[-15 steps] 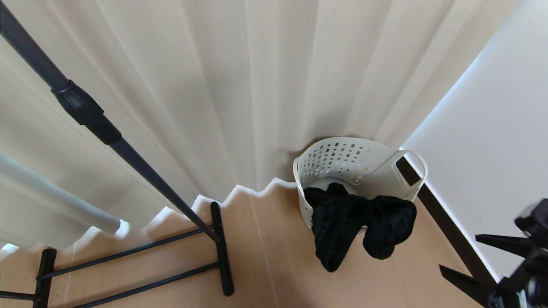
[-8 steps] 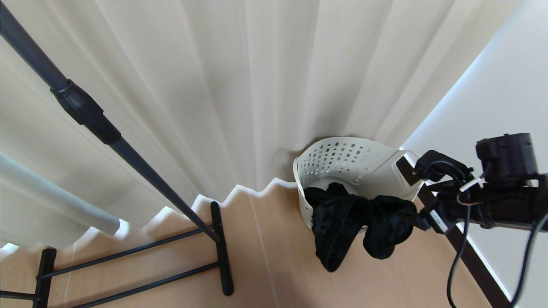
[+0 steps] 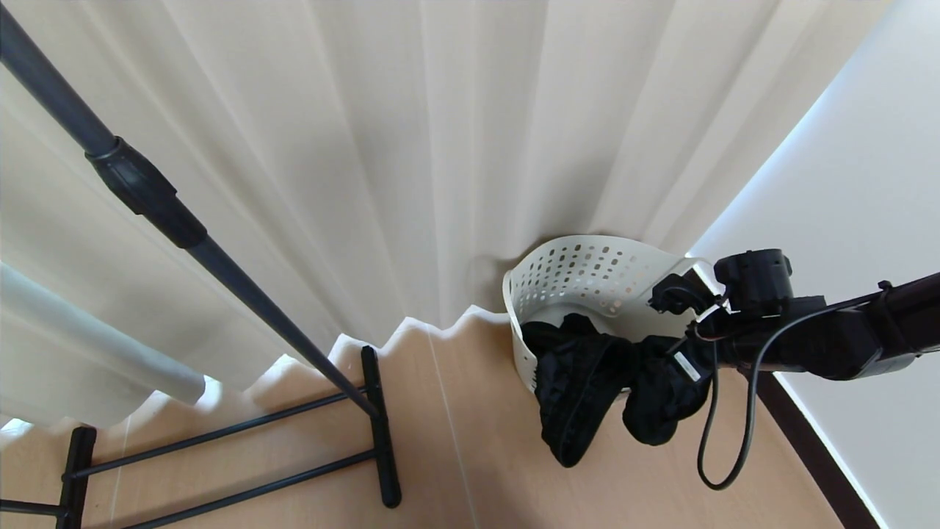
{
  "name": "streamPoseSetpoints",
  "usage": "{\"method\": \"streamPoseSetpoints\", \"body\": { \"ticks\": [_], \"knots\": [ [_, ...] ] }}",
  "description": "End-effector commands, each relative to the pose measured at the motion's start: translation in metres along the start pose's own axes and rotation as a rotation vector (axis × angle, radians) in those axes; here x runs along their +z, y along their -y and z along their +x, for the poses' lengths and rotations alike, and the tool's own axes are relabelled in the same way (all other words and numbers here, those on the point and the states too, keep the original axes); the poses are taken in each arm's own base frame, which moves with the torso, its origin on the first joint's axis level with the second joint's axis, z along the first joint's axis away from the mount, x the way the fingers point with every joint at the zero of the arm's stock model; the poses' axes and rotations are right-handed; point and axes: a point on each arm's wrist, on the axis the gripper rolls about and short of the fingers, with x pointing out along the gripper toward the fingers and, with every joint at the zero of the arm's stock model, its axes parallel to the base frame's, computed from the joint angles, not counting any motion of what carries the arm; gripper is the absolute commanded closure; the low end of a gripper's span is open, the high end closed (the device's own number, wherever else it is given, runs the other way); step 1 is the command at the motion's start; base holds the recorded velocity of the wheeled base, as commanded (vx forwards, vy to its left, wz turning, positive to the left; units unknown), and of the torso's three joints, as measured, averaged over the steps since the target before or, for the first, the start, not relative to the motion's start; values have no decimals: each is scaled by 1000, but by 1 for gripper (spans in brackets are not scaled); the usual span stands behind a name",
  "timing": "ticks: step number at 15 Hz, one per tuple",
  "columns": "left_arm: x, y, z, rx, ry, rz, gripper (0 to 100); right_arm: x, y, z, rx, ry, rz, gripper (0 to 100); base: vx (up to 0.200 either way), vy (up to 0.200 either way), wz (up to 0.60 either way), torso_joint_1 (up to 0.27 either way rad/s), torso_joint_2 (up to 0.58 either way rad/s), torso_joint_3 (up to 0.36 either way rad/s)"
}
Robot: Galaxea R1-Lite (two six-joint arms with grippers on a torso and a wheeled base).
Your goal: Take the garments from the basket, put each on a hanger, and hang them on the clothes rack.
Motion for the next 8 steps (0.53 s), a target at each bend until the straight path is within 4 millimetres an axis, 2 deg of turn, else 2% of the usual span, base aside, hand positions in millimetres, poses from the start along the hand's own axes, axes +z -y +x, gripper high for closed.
{"method": "streamPoseSetpoints", "body": {
  "ticks": [1,8],
  "knots": [
    [0,0,0,0,-1,0,0,-6,-3,14,20,-34,-1,0,0,0,0,0,0,0],
    [0,0,0,0,-1,0,0,-7,-5,37,96,16,45,0,0,0,0,0,0,0]
  ]
}}
